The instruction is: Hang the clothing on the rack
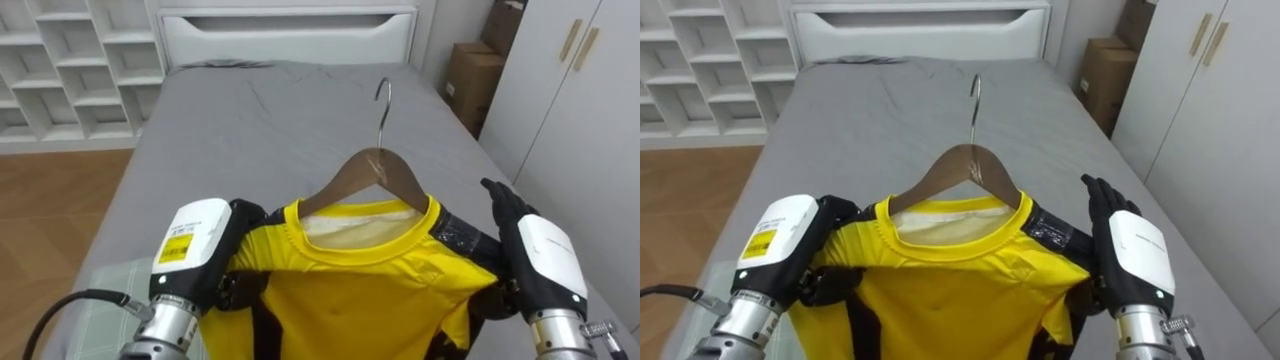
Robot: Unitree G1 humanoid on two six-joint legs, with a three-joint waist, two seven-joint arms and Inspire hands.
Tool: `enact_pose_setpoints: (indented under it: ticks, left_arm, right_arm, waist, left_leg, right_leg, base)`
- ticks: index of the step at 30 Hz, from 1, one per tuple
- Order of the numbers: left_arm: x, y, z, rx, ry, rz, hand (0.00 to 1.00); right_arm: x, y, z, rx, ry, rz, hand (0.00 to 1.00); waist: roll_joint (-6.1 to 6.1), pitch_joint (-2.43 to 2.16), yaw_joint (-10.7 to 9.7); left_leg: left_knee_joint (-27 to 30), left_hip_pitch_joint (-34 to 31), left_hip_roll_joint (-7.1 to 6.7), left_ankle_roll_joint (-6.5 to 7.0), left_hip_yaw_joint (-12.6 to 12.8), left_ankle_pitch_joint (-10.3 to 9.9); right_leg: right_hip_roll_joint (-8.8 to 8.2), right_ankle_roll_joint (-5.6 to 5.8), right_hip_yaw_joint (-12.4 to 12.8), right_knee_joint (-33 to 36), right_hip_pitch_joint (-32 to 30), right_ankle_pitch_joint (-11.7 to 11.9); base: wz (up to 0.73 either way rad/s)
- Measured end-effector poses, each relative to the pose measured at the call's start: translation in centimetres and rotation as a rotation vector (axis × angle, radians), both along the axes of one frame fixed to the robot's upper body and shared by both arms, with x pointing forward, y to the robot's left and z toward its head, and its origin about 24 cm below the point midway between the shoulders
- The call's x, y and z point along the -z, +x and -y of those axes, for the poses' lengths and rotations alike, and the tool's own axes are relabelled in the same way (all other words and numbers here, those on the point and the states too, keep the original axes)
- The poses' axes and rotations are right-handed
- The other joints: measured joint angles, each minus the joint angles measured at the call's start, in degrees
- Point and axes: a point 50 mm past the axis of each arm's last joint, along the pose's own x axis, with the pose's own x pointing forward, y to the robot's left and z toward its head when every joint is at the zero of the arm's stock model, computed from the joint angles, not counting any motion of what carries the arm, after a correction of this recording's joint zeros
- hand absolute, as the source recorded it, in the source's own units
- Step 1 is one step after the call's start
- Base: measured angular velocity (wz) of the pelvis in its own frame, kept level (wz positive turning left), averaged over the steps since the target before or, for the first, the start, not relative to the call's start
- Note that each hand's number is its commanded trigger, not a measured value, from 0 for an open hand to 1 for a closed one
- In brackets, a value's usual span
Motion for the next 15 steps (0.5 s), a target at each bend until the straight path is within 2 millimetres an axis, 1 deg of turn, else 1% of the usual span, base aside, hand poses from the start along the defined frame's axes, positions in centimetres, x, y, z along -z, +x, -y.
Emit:
enact_pose_setpoints:
  ticks: [9, 12, 15]
  left_arm:
    - [-0.3, -0.1, 0.5, 0.035, 0.018, -0.018, 1.00]
    - [-0.5, -0.1, 0.7, 0.056, 0.024, -0.031, 1.00]
    - [-0.6, -0.1, 0.7, 0.072, 0.037, -0.042, 1.00]
  right_arm:
    - [-0.3, 0.4, -0.3, -0.017, -0.010, 0.004, 0.00]
    - [-0.5, 0.7, -0.8, -0.044, -0.041, 0.005, 0.00]
    - [-0.2, 0.8, -1.6, -0.080, -0.066, -0.012, 0.00]
  waist:
    - [-0.21, -0.03, 0.62]
    - [-0.64, -0.07, 0.64]
    - [-1.31, -0.11, 0.89]
  left_leg:
    - [0.03, -0.23, -0.01, 0.00, -0.04, 0.00]
    - [0.03, -0.19, 0.00, 0.00, -0.03, 0.00]
    - [0.04, -0.11, 0.06, -0.01, -0.03, 0.00]
  right_leg:
    - [-0.07, 0.00, -0.35, -0.05, -0.01, 0.00]
    - [-0.04, 0.00, -0.33, 0.02, -0.04, 0.00]
    - [0.03, -0.02, -0.25, 0.02, 0.00, 0.01]
  base:
    - [0.00]
    - [0.00]
    - [0.00]
